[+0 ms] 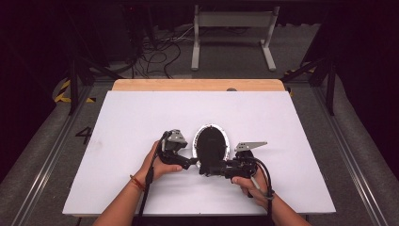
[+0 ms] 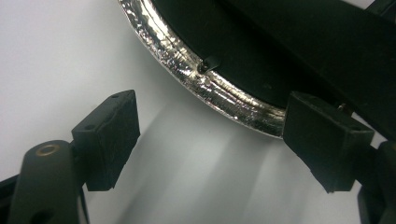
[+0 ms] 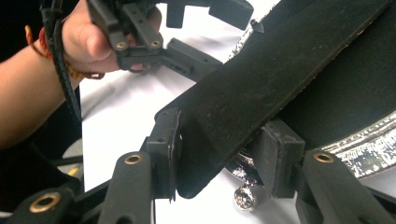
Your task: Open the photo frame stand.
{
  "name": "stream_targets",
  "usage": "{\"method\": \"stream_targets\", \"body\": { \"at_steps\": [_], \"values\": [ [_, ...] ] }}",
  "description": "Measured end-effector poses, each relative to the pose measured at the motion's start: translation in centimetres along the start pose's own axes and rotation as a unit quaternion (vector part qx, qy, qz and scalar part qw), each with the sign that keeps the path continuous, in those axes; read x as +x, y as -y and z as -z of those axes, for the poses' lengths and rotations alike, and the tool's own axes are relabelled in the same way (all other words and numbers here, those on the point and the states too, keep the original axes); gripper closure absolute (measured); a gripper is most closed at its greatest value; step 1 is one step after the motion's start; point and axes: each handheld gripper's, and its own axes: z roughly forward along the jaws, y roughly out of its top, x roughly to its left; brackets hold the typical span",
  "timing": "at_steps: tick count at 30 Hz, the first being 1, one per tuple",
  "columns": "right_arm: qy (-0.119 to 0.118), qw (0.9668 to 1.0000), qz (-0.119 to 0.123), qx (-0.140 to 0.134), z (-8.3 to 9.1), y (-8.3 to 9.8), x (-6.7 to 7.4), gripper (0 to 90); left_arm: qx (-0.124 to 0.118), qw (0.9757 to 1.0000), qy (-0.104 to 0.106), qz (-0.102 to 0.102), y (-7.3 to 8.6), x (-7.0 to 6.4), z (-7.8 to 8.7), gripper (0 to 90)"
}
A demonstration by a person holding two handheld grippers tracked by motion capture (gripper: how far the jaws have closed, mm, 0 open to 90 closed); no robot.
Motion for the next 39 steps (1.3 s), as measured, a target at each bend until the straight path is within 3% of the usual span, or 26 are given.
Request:
{"method": "stream_targets", "body": {
  "at_steps": [3,6,12,16,21,24,26,29,33,36,37,39],
  "values": [
    [0.003,0.9999,0.016,0.004,0.1,0.1,0.1,55.0,0.003,0.9998,0.015,-0.009,-0.1,-0.2,-0.3,20.0],
    [0.005,0.9996,0.027,0.005,0.1,0.0,0.3,54.9,0.002,0.999,0.026,-0.036,-0.4,-0.5,-0.5,20.8],
    [0.007,0.999,0.043,0.006,0.2,0.1,0.4,54.8,0.001,0.9984,0.031,-0.048,-0.5,-0.8,-0.2,29.2],
    [0.013,0.998,0.061,0.007,0.3,0.0,0.6,54.7,-0.006,0.9985,0.031,-0.043,-0.3,-0.6,0.2,36.8],
    [0.022,0.9966,0.079,0.004,0.5,-0.1,0.8,54.9,-0.024,0.999,0.012,-0.037,-0.3,-0.5,0.6,45.2],
    [0.023,0.9964,0.082,0.003,0.5,-0.1,0.8,55.0,-0.034,0.9988,0.011,-0.033,-0.4,-0.3,0.5,42.5],
    [0.021,0.9963,0.083,0.0,0.5,-0.1,0.8,55.1,-0.038,0.9989,0.021,-0.017,-0.6,-0.3,0.4,36.7],
    [0.022,0.9955,0.093,0.0,0.5,0.0,0.9,55.2,-0.046,0.9987,0.022,-0.008,-1.0,-0.2,0.2,31.9],
    [0.024,0.9948,0.099,0.004,0.6,0.0,1.0,55.2,-0.057,0.9975,0.041,-0.002,-1.0,0.2,0.2,31.7],
    [0.023,0.995,0.098,0.004,0.6,0.1,0.9,55.1,-0.054,0.9982,0.028,-0.005,-1.3,0.0,0.3,33.5],
    [0.023,0.9948,0.099,0.006,0.6,0.1,0.9,55.1,-0.055,0.9982,0.021,-0.009,-1.3,0.0,0.3,37.8],
    [0.022,0.9947,0.1,0.007,0.6,0.1,0.9,55.0,-0.058,0.998,0.021,-0.015,-1.3,0.1,0.6,39.8]
  ]
}}
